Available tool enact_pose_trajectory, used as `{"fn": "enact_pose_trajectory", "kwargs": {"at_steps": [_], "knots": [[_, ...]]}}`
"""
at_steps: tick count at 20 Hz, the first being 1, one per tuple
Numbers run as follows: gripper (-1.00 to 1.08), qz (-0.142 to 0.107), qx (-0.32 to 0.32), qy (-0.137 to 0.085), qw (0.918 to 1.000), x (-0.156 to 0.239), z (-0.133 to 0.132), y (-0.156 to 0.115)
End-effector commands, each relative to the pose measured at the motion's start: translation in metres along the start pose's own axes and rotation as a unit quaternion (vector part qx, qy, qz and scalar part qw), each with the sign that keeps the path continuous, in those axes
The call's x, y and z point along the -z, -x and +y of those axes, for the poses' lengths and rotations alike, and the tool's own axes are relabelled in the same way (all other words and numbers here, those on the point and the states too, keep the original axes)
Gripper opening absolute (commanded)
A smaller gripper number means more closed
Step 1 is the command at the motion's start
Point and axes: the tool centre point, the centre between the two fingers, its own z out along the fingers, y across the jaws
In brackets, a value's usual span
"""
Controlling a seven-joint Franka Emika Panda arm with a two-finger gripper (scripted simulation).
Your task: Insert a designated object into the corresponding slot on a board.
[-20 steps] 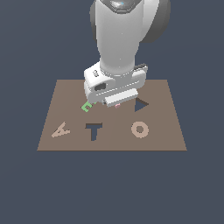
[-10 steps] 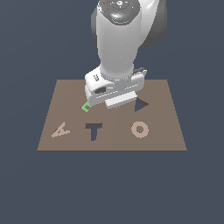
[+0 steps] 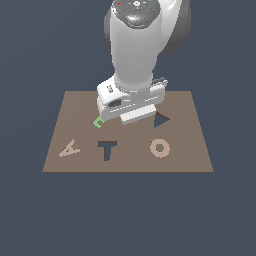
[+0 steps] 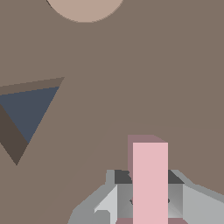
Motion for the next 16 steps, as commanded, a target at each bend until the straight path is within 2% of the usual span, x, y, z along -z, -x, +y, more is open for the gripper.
{"fn": "enact_pose_trajectory", "kwargs": {"at_steps": [1,9,16], "knots": [[-1.00,0.000,-0.002,0.000,1.0000,0.000,0.001,-0.001],[-1.00,0.000,-0.026,0.000,0.9997,0.002,0.016,-0.017],[-1.00,0.000,-0.068,0.000,0.9977,0.005,0.045,-0.042]]}}
